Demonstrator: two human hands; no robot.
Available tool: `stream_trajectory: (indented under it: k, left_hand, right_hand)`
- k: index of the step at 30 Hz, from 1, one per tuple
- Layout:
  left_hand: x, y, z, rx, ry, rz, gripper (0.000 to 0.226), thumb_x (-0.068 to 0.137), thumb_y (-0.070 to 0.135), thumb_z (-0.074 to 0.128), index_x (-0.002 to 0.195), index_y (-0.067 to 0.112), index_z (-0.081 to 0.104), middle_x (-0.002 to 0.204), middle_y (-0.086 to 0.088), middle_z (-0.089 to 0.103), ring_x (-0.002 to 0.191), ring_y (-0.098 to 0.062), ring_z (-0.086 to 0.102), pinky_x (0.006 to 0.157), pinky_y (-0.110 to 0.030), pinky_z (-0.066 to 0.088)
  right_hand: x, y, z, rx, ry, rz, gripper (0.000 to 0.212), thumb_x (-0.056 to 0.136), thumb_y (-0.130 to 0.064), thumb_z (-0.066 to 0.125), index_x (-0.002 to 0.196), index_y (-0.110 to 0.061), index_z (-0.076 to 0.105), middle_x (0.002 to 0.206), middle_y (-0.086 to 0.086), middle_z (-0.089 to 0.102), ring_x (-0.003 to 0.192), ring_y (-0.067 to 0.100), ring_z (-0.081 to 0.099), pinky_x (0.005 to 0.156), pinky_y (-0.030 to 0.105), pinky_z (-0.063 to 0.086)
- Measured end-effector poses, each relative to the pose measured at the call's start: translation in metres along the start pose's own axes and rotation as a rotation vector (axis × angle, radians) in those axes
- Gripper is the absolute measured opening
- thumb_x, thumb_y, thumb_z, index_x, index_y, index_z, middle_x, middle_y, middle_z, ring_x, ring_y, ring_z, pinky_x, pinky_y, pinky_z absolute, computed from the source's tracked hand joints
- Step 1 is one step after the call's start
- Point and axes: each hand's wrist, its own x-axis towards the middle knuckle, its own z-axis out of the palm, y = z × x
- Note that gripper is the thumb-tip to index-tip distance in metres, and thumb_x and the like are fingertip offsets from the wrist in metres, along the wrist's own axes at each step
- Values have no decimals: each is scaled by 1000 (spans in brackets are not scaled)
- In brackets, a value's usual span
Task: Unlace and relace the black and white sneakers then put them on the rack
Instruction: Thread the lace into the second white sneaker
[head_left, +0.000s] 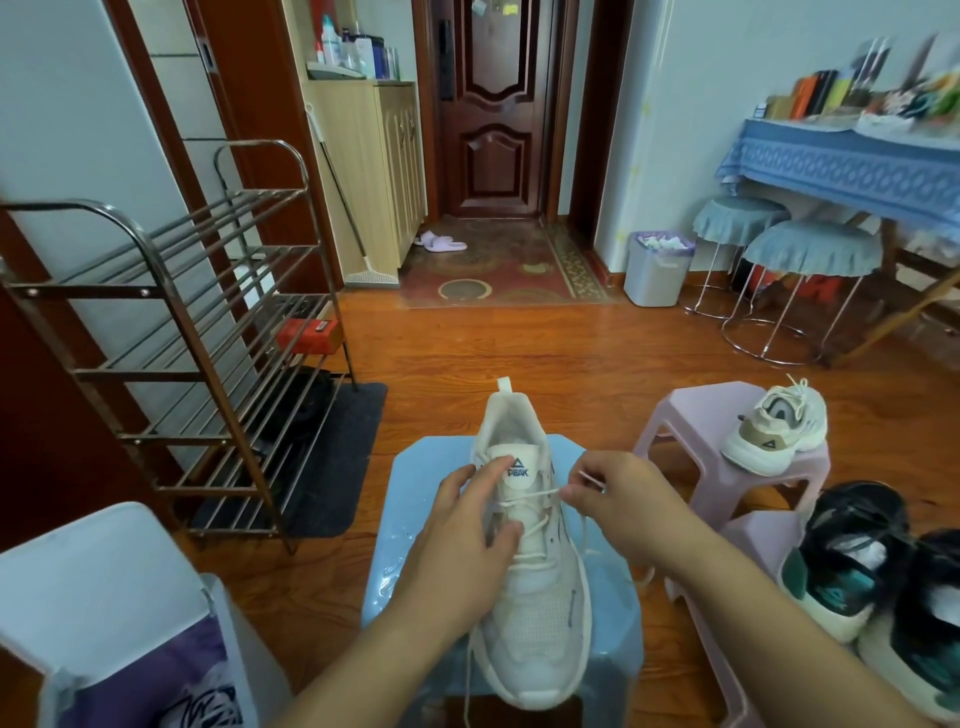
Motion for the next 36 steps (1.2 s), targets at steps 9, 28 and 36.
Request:
stream_trajectory:
  k: [9, 28, 36]
  left_hand:
    - [4, -6, -3, -165, -9, -38, 76, 97, 39, 64, 147, 69, 15, 135, 30, 33, 112, 7, 53, 97, -36, 54]
    - [12, -7, -5, -115, 32, -48, 58, 97, 31, 62, 140, 61, 37, 120, 27, 38, 86, 2, 60, 86, -38, 58]
    - [8, 0, -7, 42, 49, 46, 52, 95, 31, 62, 139, 55, 46, 126, 31, 21, 126, -1, 37, 106, -29, 42]
  right_hand:
    - [-6, -5, -14, 174, -113, 131, 36, 96, -43, 62, 85, -10, 71, 58, -1, 56, 49, 11, 45, 46, 24, 39]
    - [-3, -15, 14, 168, -22, 162, 32, 90, -46, 64, 116, -35, 49, 86, -4, 68, 76, 13, 66, 63, 32, 52]
    - [-6, 6, -12, 337, -81, 180, 34, 106, -31, 43, 108, -10, 70, 73, -2, 51, 55, 13, 42, 55, 24, 37]
